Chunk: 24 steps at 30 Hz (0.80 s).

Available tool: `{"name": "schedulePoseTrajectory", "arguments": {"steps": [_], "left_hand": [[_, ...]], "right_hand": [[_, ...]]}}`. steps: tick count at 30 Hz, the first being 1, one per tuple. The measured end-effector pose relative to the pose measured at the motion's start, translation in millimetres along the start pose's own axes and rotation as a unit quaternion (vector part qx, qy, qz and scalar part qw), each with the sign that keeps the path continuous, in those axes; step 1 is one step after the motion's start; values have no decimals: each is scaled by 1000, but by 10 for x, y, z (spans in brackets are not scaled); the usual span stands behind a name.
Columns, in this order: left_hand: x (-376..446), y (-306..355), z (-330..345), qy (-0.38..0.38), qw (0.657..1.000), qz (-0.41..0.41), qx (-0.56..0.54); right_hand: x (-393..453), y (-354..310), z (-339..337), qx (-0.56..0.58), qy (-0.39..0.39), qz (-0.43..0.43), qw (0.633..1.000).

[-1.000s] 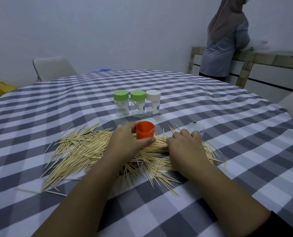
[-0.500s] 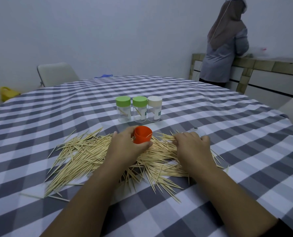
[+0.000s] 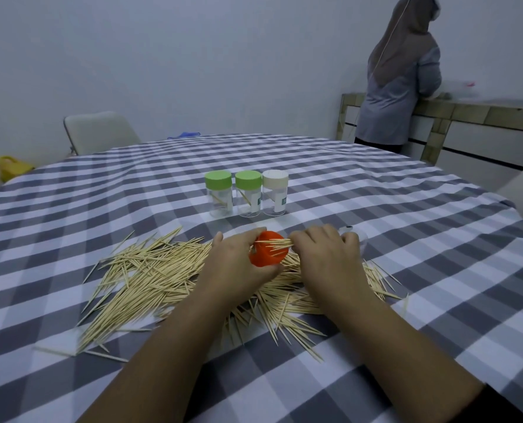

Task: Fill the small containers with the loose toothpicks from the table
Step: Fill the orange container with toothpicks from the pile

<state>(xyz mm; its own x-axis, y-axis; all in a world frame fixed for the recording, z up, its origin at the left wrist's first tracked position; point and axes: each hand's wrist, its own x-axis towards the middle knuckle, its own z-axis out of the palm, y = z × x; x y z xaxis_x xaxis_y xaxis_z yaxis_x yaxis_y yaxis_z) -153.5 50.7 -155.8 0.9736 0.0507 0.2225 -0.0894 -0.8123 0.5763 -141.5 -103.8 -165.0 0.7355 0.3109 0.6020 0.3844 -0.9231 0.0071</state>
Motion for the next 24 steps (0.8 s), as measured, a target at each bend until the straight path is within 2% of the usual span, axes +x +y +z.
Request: {"name": "schedulePoseTrajectory", "arguments": {"steps": [4,15,24], "left_hand": [[-3,-2,4,4,1000,0,-3],[-14,-3,-7,0,1000,0,-4],[29,-60,23,8,998,55,-10]], "right_hand": [[8,-23,1,3,41,-25,999],[5,-44,-30,-11,74,-16,997],[16,-105,92,43,55,-105,992]]}}
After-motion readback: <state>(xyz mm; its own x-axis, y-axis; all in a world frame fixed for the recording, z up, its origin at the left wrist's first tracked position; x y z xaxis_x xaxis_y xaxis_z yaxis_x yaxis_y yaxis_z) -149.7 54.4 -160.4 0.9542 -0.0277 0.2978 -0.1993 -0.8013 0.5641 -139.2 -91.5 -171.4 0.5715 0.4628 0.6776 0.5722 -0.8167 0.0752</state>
